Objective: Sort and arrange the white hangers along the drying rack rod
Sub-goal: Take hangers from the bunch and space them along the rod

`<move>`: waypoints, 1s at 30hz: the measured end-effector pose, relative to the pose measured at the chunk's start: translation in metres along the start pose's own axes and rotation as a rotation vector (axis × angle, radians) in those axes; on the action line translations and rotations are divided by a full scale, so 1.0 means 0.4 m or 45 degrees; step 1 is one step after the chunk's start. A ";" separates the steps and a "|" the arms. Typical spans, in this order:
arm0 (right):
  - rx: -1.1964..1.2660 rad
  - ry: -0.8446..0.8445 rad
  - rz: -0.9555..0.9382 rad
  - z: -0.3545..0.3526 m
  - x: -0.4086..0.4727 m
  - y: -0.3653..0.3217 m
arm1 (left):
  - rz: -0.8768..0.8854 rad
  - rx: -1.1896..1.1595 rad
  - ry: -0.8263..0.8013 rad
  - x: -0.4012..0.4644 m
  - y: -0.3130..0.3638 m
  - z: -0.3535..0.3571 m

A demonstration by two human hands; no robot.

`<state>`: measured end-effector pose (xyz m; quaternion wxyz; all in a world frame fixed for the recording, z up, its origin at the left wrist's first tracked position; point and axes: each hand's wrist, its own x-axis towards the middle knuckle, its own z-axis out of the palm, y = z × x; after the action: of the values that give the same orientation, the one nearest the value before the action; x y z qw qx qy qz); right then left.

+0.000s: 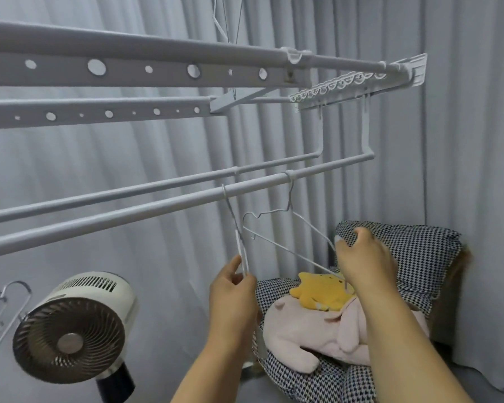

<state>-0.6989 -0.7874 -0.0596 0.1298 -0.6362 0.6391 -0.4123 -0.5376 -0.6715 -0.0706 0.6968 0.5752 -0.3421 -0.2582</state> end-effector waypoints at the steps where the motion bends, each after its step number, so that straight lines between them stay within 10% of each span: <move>1: -0.067 -0.076 -0.002 0.006 0.018 0.011 | -0.008 0.006 -0.002 0.005 -0.004 0.019; 17: 0.988 -0.992 0.125 0.145 0.066 0.004 | 0.010 0.057 0.050 0.043 -0.035 0.230; 30: 1.511 -0.962 0.278 0.149 0.093 0.021 | -0.032 0.059 0.043 0.062 -0.044 0.266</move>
<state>-0.6694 -0.8444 -0.0895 0.7075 -0.4898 0.2782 -0.4267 -0.6036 -0.7603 -0.0721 0.6857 0.5996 -0.3288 -0.2493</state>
